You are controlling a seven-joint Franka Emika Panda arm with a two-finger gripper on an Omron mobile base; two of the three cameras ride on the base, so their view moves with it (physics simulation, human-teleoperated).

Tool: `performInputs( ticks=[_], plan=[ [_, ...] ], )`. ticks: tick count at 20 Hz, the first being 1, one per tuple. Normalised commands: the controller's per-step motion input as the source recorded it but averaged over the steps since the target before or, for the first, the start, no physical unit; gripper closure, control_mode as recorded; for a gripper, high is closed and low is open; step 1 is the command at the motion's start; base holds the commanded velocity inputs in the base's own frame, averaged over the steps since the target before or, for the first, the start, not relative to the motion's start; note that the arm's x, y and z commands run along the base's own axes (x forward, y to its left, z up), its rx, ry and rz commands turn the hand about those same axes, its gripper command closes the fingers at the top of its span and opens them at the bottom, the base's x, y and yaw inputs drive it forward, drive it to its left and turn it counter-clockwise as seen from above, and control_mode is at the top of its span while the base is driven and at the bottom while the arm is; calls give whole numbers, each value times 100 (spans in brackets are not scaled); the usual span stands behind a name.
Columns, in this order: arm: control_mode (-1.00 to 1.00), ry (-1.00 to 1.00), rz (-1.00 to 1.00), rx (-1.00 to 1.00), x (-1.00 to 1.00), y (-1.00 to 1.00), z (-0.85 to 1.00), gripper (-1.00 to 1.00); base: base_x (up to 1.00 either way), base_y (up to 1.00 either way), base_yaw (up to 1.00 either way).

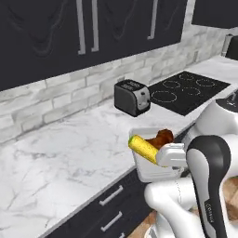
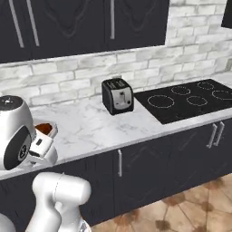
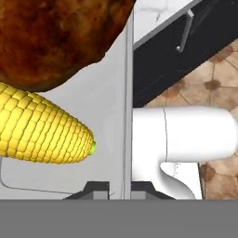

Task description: Place the tupperware on the top shelf of the fridge. Make space for the tupperware among the existing items by rearranging them on the shelves if needed. Close the fridge door when finished.

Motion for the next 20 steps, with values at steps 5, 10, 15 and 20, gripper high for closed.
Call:
performInputs(
  ticks=[5, 10, 15, 20],
  plan=[
    [100, 0, 0, 0, 0, 0, 0, 100, 0, -41, -83],
    [100, 0, 0, 0, 0, 0, 0, 100, 0, -91, -70],
    [100, 0, 0, 0, 0, 0, 0, 100, 0, -100, -54],
    [100, 0, 0, 0, 0, 0, 0, 100, 9, -100, -41]
  ],
)
